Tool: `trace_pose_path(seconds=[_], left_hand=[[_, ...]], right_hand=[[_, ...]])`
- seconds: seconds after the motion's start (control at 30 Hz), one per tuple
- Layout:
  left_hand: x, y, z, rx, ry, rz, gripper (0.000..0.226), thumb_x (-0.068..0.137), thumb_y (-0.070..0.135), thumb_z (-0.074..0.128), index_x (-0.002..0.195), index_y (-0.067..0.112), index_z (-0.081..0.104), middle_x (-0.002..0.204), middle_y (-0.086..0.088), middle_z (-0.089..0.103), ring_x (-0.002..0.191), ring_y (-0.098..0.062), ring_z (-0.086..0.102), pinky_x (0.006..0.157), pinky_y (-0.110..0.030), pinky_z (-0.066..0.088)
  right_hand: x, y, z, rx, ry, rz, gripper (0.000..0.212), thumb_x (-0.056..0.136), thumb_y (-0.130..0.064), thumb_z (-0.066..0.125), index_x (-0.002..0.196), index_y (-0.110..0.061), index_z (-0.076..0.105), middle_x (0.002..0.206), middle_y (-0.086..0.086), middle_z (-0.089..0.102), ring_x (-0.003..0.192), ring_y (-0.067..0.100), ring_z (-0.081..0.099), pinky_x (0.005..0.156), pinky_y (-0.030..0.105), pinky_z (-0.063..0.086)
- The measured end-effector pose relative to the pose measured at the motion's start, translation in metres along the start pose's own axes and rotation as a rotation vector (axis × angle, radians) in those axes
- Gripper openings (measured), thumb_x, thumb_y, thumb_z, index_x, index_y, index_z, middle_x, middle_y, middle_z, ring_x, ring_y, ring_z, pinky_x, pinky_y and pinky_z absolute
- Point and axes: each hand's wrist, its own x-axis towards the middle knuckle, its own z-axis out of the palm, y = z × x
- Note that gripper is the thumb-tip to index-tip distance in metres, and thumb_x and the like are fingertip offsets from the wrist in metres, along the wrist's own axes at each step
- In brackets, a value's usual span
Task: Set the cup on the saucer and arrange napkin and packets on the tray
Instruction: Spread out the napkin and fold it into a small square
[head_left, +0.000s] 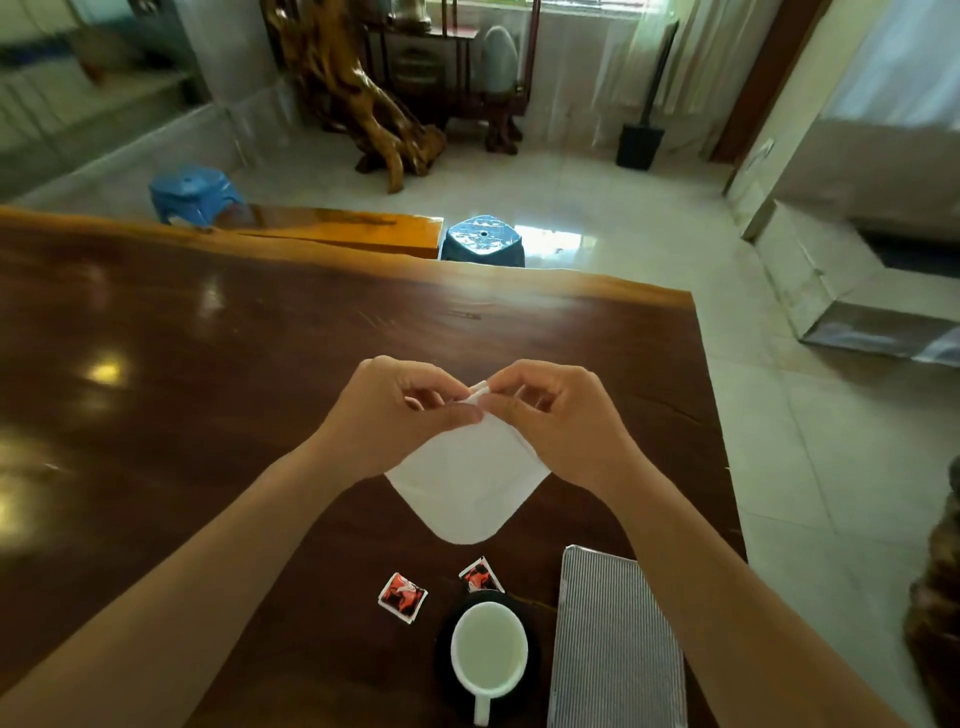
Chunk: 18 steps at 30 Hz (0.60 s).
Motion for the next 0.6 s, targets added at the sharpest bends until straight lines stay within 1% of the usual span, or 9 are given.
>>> trace_pose_path(seconds=[0.07,0.13,0.2,0.3,0.37,0.47,0.53,0.6], left_hand=[[-0.006,0.014,-0.003,0.021,-0.024,0.027,0.011,0.081,0.024,0.079,0.091,0.026,0.076,0.078,0.022,0.069,0.072,-0.002,0.069,0.057,-0.011,0.051],[-0.011,0.025,-0.004,0.034,-0.042,0.067,0.012,0.08,0.024,0.079,0.092,0.023,0.077,0.08,0.019,0.07,0.074,-0.002,0.07,0.058,-0.01,0.051],[-0.015,0.035,-0.004,0.063,-0.073,0.111,0.014,0.08,0.023,0.079,0.094,0.017,0.079,0.081,0.014,0.072,0.075,-0.005,0.071,0.061,-0.01,0.053],[-0.019,0.049,-0.003,0.085,-0.128,0.137,0.014,0.083,0.022,0.078,0.096,0.016,0.077,0.084,0.008,0.075,0.078,-0.009,0.073,0.064,-0.014,0.056],[-0.022,0.058,-0.001,0.064,-0.146,0.118,0.013,0.085,0.021,0.077,0.097,0.017,0.076,0.086,0.008,0.075,0.079,-0.011,0.073,0.066,-0.019,0.059],[-0.028,0.067,0.001,0.024,-0.186,0.062,0.013,0.084,0.022,0.077,0.096,0.017,0.076,0.084,0.006,0.076,0.078,-0.015,0.074,0.066,-0.025,0.061],[-0.037,0.067,0.002,0.023,-0.251,-0.004,0.008,0.083,0.022,0.078,0.091,0.02,0.076,0.082,0.006,0.076,0.076,-0.015,0.074,0.066,-0.024,0.06],[-0.049,0.063,0.003,0.044,-0.327,-0.091,0.005,0.083,0.023,0.079,0.086,0.025,0.076,0.081,0.008,0.075,0.075,-0.013,0.072,0.067,-0.023,0.058]], right_hand=[[-0.009,-0.008,-0.005,0.012,-0.023,-0.003,0.006,0.091,-0.022,0.071,0.095,-0.02,0.075,0.079,-0.018,0.066,0.068,-0.001,0.061,0.058,0.008,0.046],[-0.018,-0.014,-0.009,0.006,-0.037,-0.036,0.006,0.092,-0.02,0.069,0.095,-0.018,0.074,0.081,-0.013,0.068,0.068,-0.002,0.06,0.058,0.008,0.045],[-0.026,-0.02,-0.015,0.025,-0.055,-0.042,0.007,0.092,-0.021,0.069,0.096,-0.016,0.073,0.082,-0.009,0.07,0.068,-0.002,0.062,0.057,0.008,0.045],[-0.038,-0.026,-0.022,0.065,-0.071,-0.024,0.006,0.092,-0.023,0.069,0.096,-0.019,0.07,0.081,-0.01,0.071,0.066,0.002,0.064,0.057,0.01,0.047],[-0.044,-0.028,-0.027,0.077,-0.064,-0.028,0.001,0.094,-0.021,0.067,0.094,-0.021,0.067,0.082,-0.009,0.07,0.07,0.007,0.065,0.061,0.013,0.049],[-0.052,-0.027,-0.033,0.071,-0.04,-0.029,0.011,0.094,-0.014,0.066,0.091,-0.025,0.063,0.086,-0.005,0.069,0.078,0.012,0.066,0.068,0.015,0.05],[-0.058,-0.025,-0.039,0.087,-0.024,-0.011,0.016,0.094,-0.011,0.065,0.092,-0.027,0.063,0.086,-0.006,0.068,0.079,0.01,0.064,0.07,0.014,0.048],[-0.065,-0.023,-0.047,0.093,0.003,-0.011,0.018,0.095,-0.01,0.063,0.1,-0.027,0.066,0.086,-0.012,0.065,0.079,0.004,0.061,0.07,0.01,0.045]])
